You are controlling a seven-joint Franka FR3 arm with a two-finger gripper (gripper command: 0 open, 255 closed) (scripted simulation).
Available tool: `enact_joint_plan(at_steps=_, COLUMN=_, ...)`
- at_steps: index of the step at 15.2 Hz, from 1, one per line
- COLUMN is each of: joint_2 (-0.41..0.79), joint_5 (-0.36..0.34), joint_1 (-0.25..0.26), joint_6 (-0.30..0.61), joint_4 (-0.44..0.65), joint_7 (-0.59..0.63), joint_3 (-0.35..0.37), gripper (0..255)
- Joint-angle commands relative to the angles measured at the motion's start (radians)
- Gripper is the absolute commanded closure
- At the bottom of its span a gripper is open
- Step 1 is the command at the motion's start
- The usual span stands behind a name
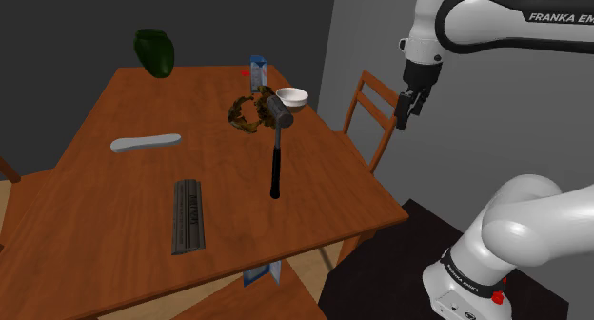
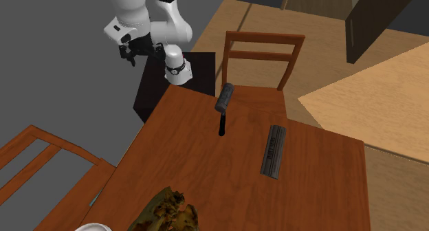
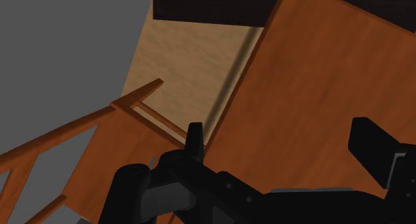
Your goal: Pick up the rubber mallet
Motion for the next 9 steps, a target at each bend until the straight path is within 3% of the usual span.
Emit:
enact_joint_plan(at_steps=1, joint_2=0.000, joint_5=0.000, joint_1=0.000, joint_6=0.000, joint_4=0.000, joint_7=0.000, joint_3=0.000, gripper=0)
enact_joint_plan(at_steps=9, joint_2=0.214, joint_5=0.126, joint_1=0.028, joint_6=0.001, joint_4=0.197, joint_7=0.200, joint_3=0.122, gripper=0)
